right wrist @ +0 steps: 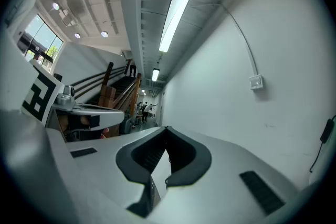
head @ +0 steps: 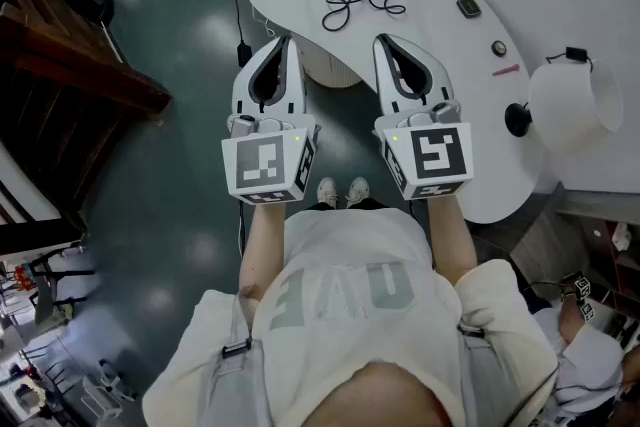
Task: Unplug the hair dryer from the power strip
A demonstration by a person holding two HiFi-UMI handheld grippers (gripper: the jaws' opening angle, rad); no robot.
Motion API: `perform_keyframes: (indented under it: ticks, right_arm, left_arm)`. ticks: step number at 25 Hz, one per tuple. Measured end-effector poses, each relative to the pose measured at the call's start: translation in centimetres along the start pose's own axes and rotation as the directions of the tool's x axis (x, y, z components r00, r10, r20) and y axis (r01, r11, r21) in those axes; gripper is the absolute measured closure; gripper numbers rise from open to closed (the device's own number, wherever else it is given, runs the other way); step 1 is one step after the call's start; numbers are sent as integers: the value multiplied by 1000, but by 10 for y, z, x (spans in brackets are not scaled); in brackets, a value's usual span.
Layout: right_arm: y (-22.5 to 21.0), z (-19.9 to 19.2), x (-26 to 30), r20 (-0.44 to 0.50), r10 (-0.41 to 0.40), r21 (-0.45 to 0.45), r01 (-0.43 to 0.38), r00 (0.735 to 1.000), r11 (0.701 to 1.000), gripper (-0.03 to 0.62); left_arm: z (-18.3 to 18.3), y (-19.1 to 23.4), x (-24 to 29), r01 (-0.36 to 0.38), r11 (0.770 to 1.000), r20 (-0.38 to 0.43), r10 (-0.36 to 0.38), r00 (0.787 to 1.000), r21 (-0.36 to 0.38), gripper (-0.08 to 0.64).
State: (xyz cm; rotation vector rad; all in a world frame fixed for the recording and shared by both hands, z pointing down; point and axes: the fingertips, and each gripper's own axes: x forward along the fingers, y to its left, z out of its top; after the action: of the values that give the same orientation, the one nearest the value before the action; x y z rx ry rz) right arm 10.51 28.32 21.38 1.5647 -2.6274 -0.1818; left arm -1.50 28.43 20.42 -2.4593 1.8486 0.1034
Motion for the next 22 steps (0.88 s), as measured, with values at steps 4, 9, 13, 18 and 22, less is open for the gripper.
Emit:
perform_keyframes:
  ticks: [4,9,13,18,22]
  right_arm:
    - [-7,3,0,9,-2,13,2,1000,1000,574]
    - [-16,3,1,17,6,20,-6,1000,1000,574]
    - [-21,-4,2,17,48,42,-49,999,998,574]
    - [-25,-2,8,48,110,36,-112,993,993,574]
    - [-26,14,21,83,158,-6,-158,984,987,574]
  left_arm:
    - [6,1,2,-11,1000,6,11,1000,-5,548]
    - [12,-2,6,-26,1000,22,26,999,3,548]
    - [12,-2,10,-48,999,25,48,999,11,548]
    - [6,-1,14,-77,997,26,76,997,31,548]
    - [6,8,24,-91,996,36,90,995,26,548]
